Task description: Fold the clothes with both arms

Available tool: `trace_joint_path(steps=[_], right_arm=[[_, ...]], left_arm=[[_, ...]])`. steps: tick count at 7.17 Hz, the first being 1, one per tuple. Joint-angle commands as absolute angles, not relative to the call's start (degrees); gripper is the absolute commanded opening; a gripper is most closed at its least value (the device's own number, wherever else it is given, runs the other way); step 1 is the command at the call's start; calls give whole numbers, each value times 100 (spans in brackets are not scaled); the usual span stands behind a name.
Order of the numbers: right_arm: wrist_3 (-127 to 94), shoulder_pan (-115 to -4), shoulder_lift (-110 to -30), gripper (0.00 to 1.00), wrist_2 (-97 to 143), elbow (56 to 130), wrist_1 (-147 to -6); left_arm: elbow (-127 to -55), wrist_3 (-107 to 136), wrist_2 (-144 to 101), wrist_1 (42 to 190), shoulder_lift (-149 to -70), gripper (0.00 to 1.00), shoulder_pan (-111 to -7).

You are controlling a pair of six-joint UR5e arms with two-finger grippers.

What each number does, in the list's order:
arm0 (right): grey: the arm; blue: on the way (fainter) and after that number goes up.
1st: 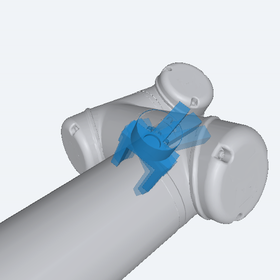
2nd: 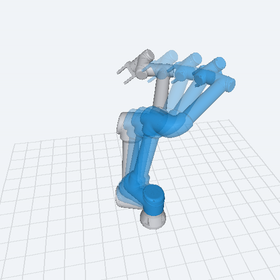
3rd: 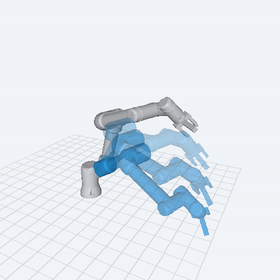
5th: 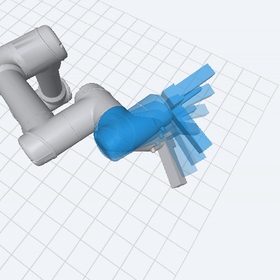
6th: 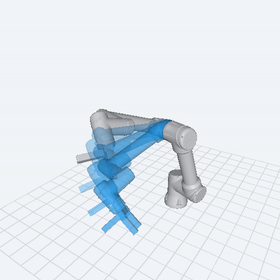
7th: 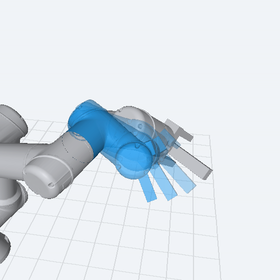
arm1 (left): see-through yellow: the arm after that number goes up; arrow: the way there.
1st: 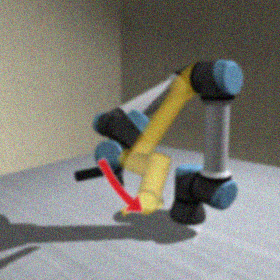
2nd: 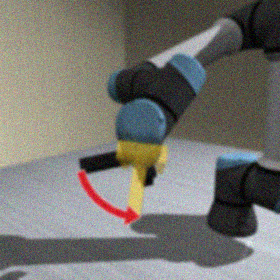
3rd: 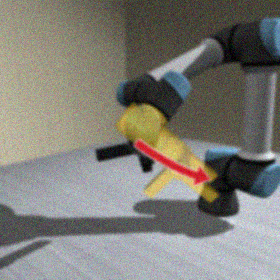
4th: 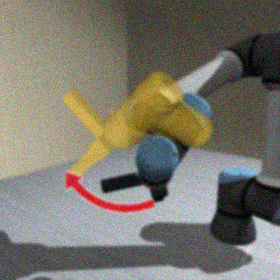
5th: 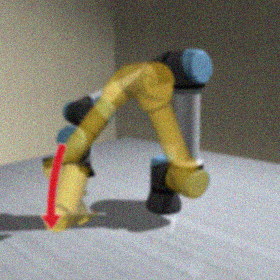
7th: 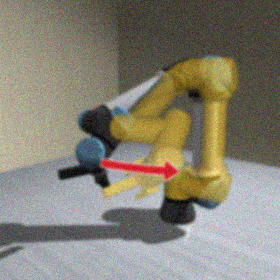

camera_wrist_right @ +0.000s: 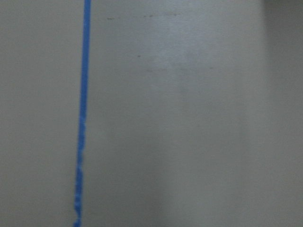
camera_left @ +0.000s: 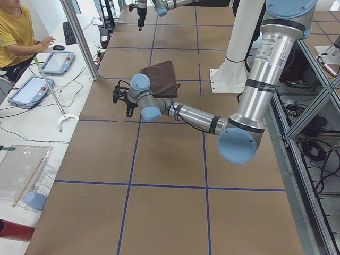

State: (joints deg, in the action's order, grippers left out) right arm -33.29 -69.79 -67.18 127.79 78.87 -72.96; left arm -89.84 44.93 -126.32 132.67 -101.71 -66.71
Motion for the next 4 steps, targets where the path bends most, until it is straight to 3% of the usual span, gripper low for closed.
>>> trace_joint_path(steps=[1,4], right_arm=[[-1125,-7757,-7188,100,12849,7910,-7854],[-669,-8341,-7584,100,13254,8121,-8253]], left_arm=[[-9009,1972,-12990,12390,-9853,65,-7703],[-9219,11,-12999,9832,-10352,70,-8480]])
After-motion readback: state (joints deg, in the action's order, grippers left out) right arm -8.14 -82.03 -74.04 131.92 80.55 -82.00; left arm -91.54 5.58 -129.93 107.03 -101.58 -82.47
